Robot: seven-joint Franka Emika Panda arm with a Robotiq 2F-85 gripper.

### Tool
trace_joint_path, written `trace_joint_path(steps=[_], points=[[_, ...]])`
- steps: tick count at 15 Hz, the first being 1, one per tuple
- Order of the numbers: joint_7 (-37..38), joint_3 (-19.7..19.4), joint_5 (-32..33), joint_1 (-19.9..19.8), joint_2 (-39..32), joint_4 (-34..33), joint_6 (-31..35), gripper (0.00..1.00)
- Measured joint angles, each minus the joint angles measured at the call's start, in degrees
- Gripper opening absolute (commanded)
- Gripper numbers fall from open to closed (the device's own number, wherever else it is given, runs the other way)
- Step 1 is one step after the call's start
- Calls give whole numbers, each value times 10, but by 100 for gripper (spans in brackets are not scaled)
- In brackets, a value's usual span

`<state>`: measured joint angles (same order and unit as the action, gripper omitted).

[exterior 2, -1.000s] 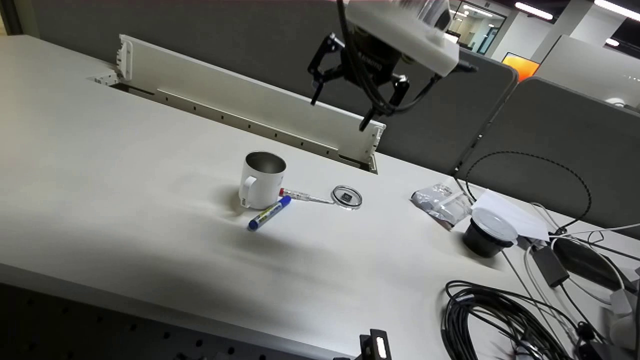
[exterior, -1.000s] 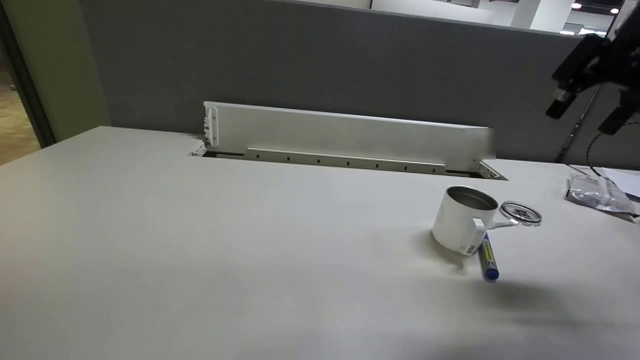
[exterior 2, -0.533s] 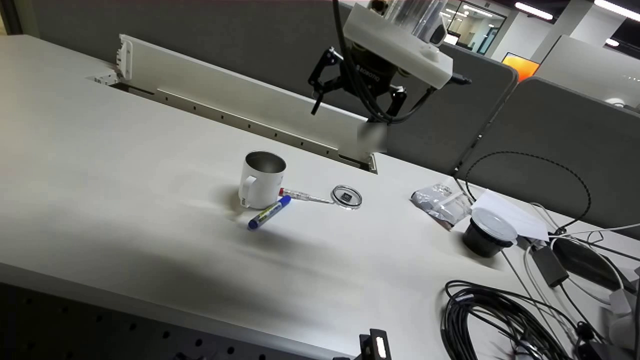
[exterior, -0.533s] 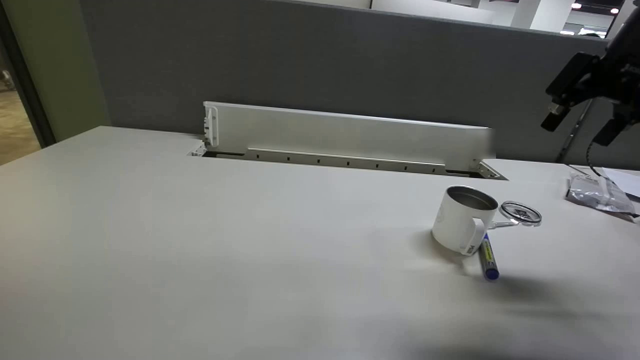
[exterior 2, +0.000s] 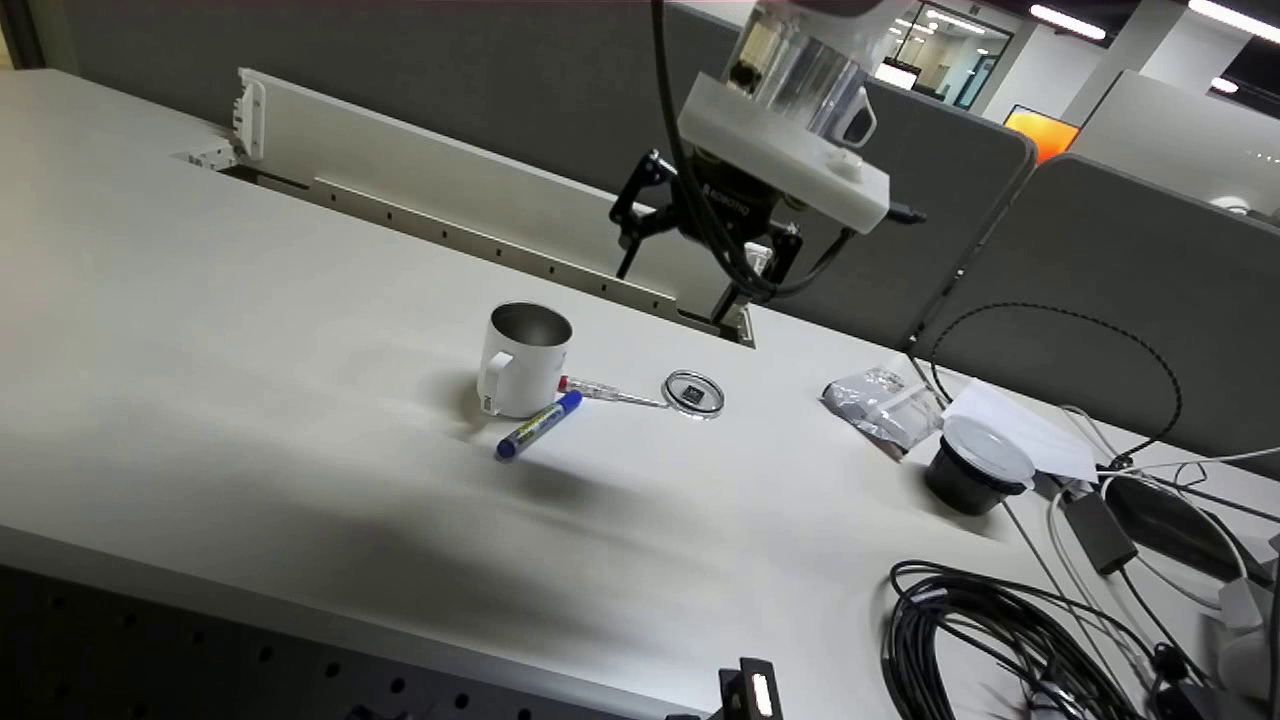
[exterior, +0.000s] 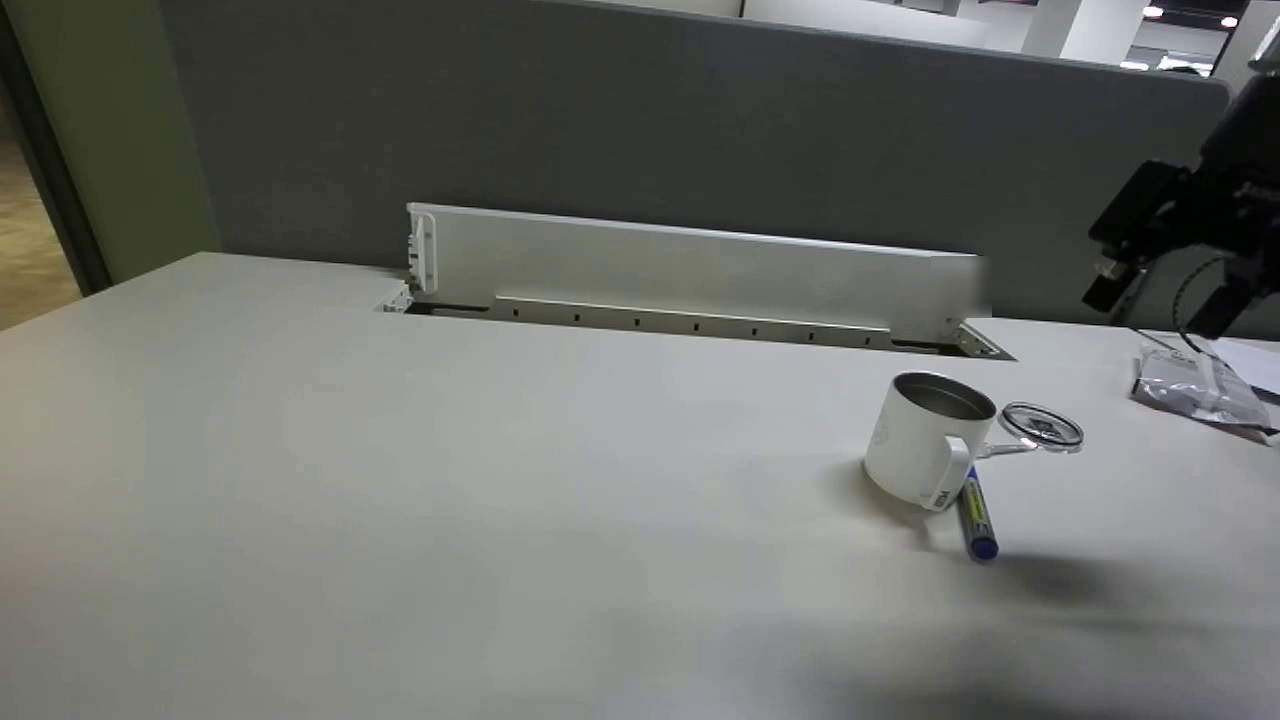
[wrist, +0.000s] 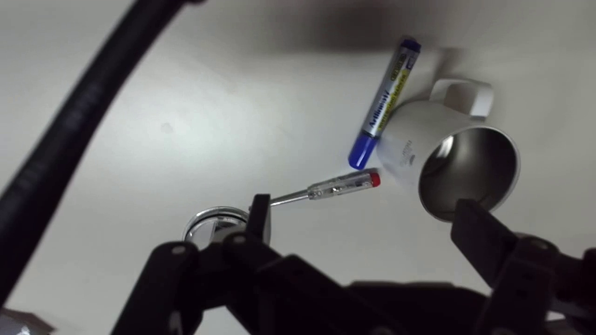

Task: Put the marker in the mug

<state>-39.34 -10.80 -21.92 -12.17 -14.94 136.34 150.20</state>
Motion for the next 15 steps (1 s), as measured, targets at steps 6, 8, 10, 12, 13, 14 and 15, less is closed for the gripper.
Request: trace_joint_path(steps=[6,8,10,12,13,14,15], points=[[42,30,52,-40,-141,-12,106,100],[71,46,74,-45,-184,-25,136,100],[102,61,102,-47,-218,-38,155,100],[127,73,123,-47,-237,-48,170,100],[136,80,130,-47,-243,-52,176,100],[141,86,134,-48,-246,-54,179,100],[147,93,139,-50,-247,-55,181,100]])
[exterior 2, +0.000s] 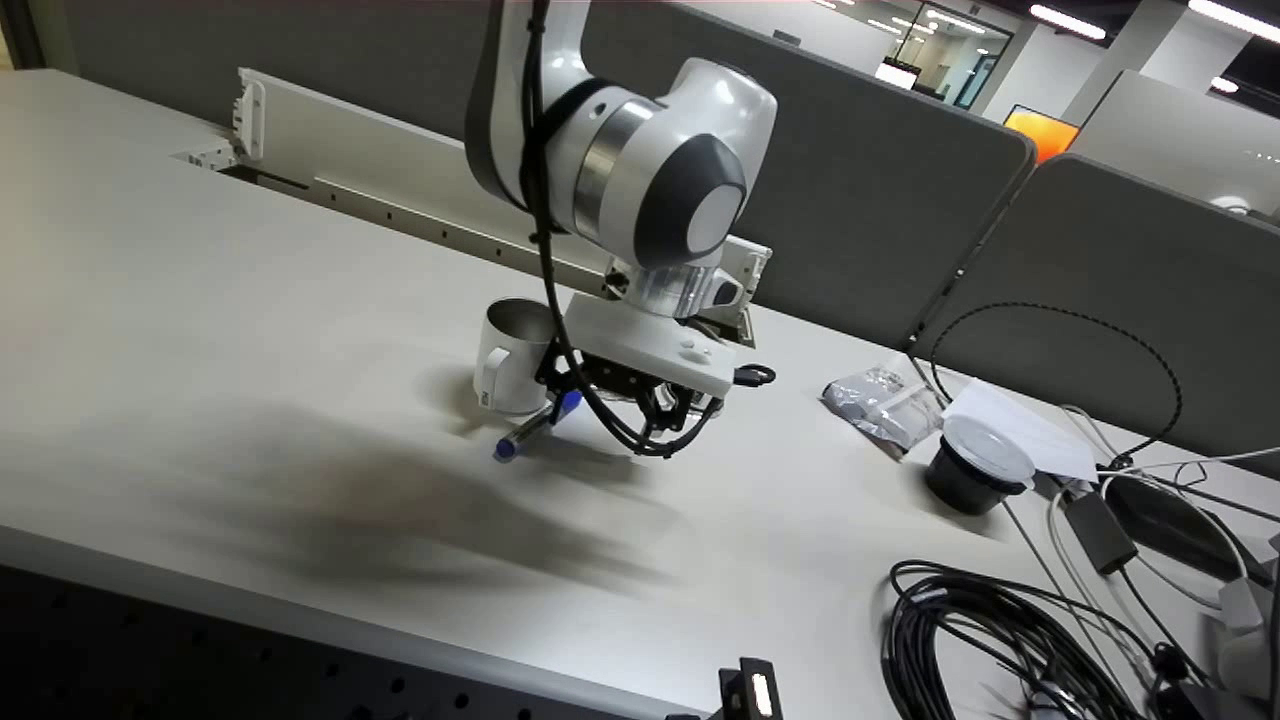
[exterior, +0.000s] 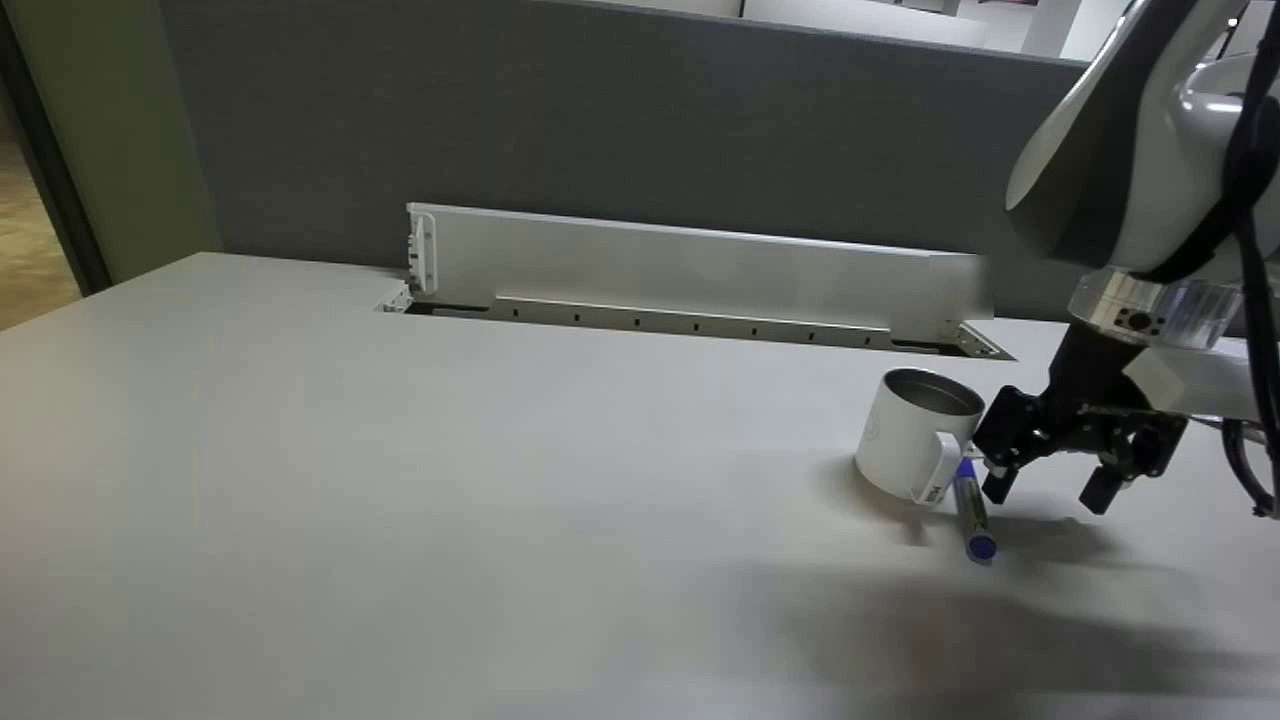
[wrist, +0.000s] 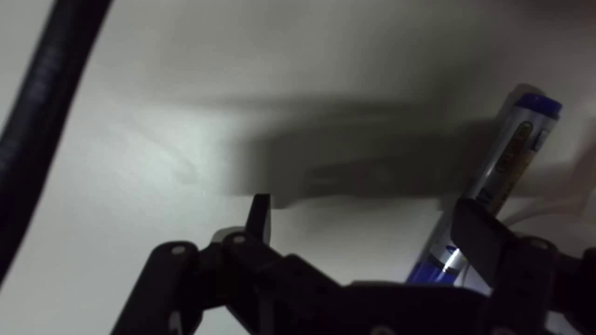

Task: Put the marker in the mug

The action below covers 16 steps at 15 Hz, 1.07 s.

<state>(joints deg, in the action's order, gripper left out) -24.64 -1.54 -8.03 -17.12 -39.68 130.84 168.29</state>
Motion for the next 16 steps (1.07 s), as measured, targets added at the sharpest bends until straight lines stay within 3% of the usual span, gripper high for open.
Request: trace_joint_path(steps=[5,15,16], points=[[17,29,3,-14,4,-3,7,100],[72,43,2,-14,3,13,11,100],[73,45,3,-14,2,15,14,96]])
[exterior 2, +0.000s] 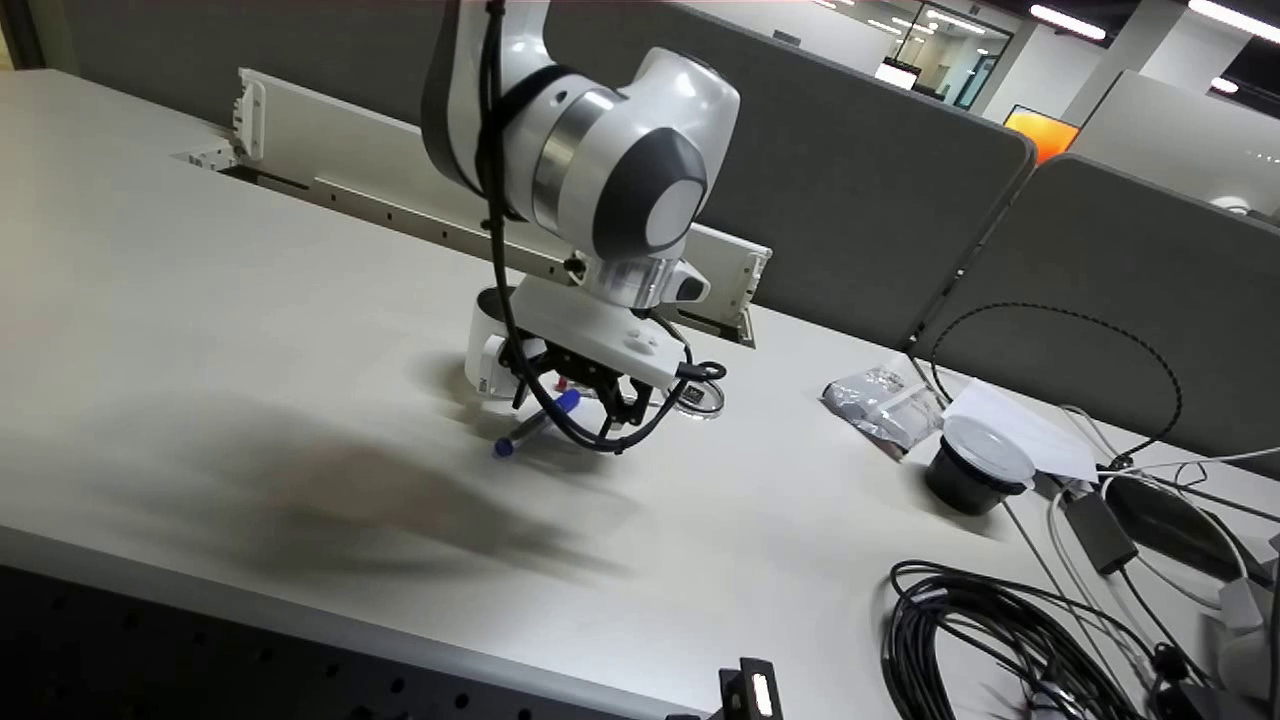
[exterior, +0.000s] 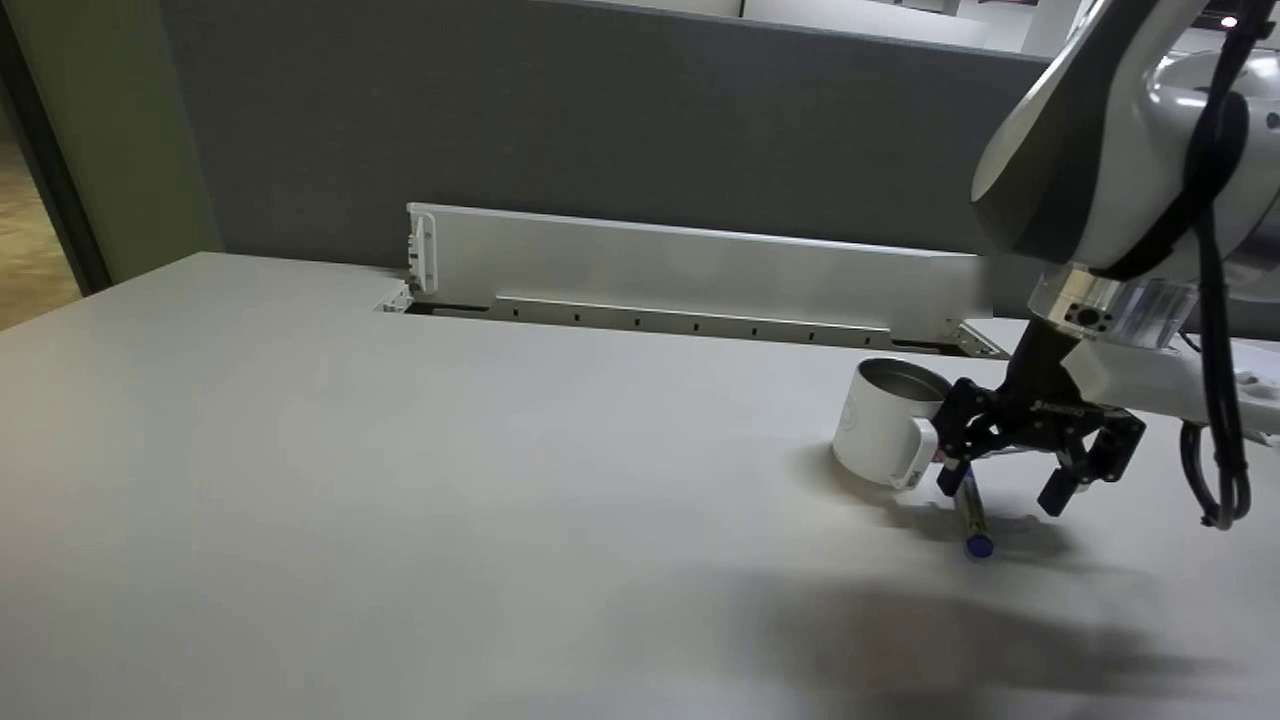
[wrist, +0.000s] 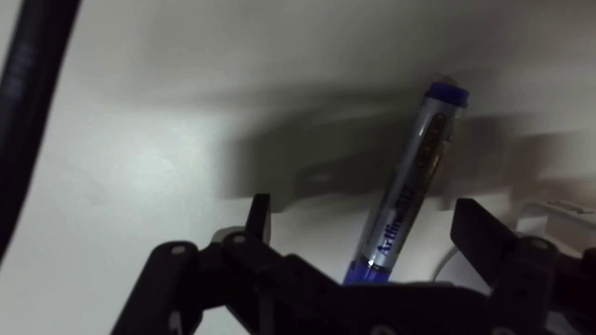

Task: Put the marker in the mug

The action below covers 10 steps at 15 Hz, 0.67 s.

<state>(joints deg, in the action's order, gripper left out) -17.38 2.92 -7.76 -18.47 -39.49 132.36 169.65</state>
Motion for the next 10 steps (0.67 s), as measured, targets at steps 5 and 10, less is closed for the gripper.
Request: trace_joint_path(steps=[5,10], points=[[0,0,5,3,-6,5,14,59],[0,-5,11,-1,-6,3,16,29]])
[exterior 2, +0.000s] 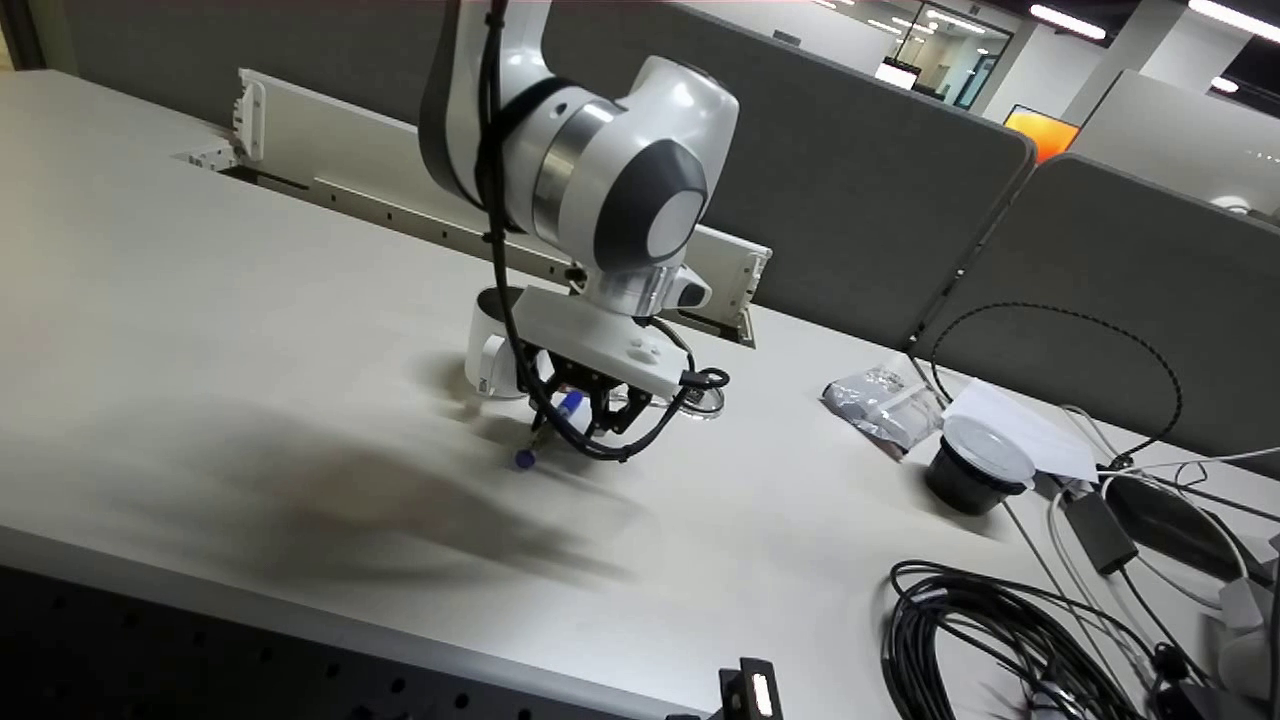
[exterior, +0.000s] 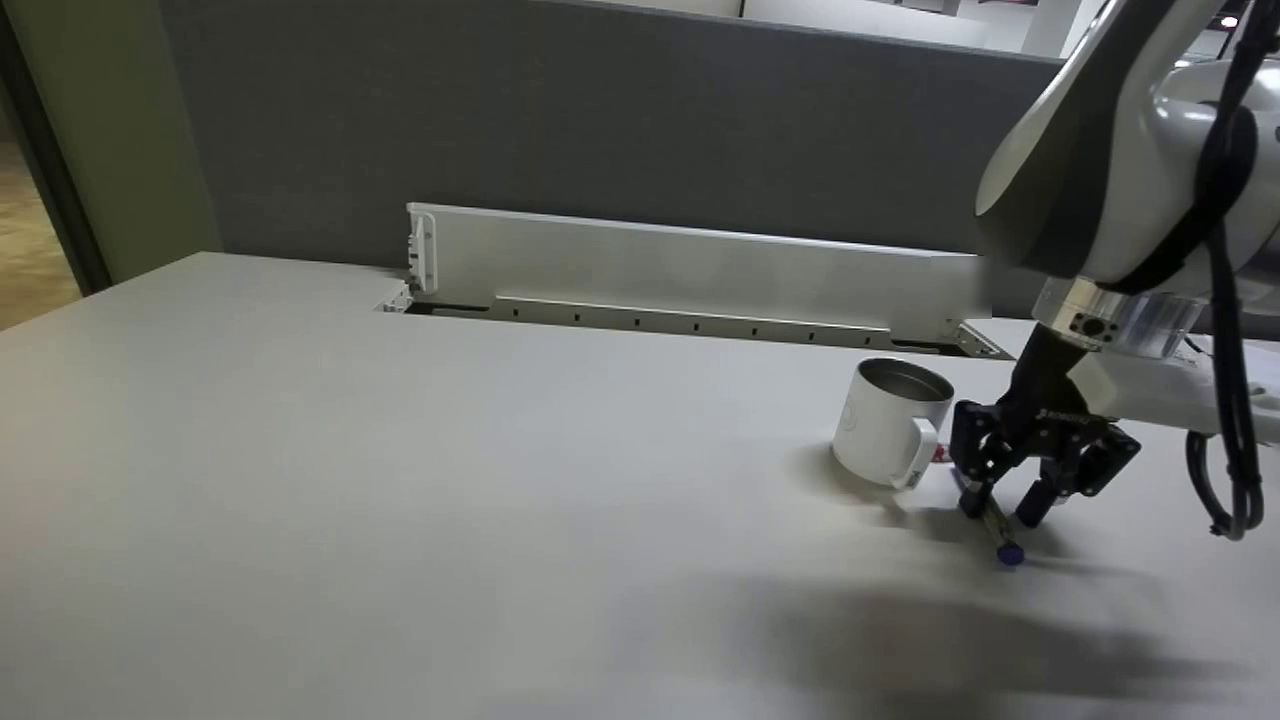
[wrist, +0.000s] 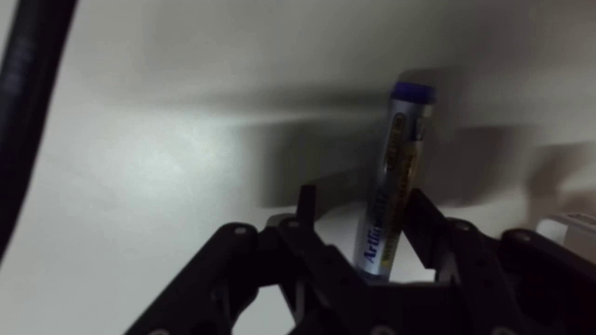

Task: Put the marker in the mug

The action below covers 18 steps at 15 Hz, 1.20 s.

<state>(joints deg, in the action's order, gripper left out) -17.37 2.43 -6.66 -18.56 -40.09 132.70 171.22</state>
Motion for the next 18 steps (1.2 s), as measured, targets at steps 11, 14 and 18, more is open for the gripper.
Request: trace_joint_path(steps=[11,14,18], points=[[-12,-30,26,-20,26,-42,-125,8],[-18,-30,18,-34,67,-79,-236,8],[-20,-30,-25,-39,100,-141,-372,8]])
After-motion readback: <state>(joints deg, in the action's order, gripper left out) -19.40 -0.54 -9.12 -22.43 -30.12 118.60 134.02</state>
